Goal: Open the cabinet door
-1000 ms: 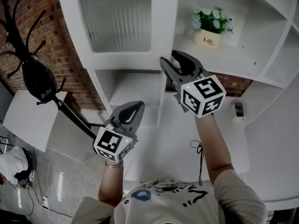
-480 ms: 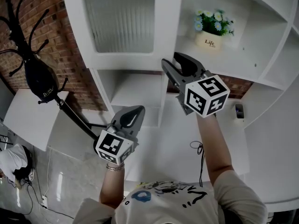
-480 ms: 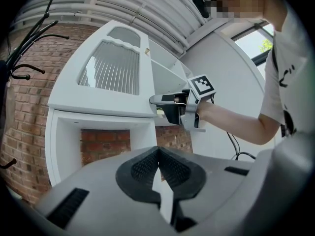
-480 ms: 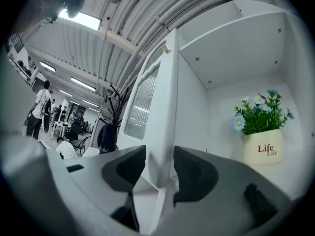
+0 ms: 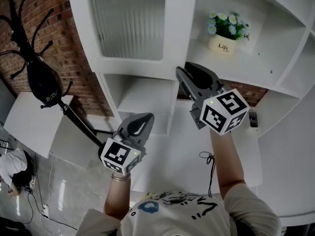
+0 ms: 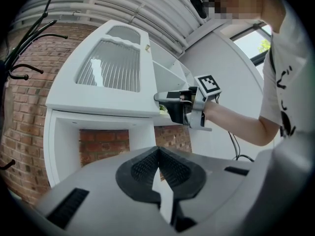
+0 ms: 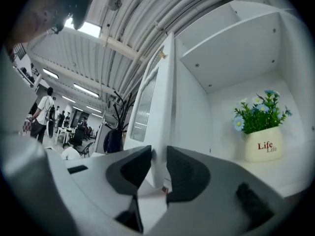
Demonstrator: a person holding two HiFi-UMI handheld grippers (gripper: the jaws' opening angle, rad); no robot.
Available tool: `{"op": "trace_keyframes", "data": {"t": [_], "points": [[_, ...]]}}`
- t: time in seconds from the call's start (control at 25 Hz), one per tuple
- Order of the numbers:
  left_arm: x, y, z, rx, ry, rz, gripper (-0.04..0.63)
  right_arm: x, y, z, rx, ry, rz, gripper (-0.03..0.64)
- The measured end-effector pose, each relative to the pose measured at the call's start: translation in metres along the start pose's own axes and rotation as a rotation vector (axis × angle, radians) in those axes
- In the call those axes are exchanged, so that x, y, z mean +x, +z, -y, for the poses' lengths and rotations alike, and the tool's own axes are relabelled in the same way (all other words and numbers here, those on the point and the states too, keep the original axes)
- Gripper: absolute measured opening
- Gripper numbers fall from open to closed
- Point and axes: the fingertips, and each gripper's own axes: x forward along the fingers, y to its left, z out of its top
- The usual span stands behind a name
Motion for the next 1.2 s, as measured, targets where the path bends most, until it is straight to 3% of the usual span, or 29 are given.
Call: {"op": "trace_keyframes", "data": {"t": [0.52,1.2], "points": [[-0.003,0.003,0.018,0.01,-0.025,-0.001,0.014,-0.038,0.015,-0.062,-0.008,0.168,0.045,0.085],[-0.031,0.004,0.027,0.003,0.022,-0.009,0.014,-0.061,0.029,-0.134,-0.035,0.316,0.072,0.078]]}}
